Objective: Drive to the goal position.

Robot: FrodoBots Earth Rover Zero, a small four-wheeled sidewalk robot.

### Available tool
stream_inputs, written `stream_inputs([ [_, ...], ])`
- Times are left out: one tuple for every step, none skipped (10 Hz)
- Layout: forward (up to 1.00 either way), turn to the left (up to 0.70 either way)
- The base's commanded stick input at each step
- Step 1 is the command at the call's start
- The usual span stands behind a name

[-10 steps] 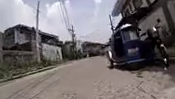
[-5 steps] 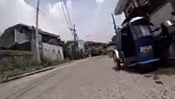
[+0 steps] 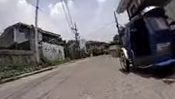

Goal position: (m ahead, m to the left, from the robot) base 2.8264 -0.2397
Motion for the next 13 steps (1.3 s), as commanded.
stream_inputs([
  [1.00, -0.11],
  [1.00, -0.25],
  [1.00, -0.11],
  [1.00, -0.17],
  [1.00, -0.04],
  [1.00, -0.01],
  [1.00, -0.18],
  [1.00, -0.08],
  [1.00, 0.00],
  [1.00, -0.17],
  [1.00, -0.34],
  [1.00, -0.27],
  [1.00, -0.09],
])
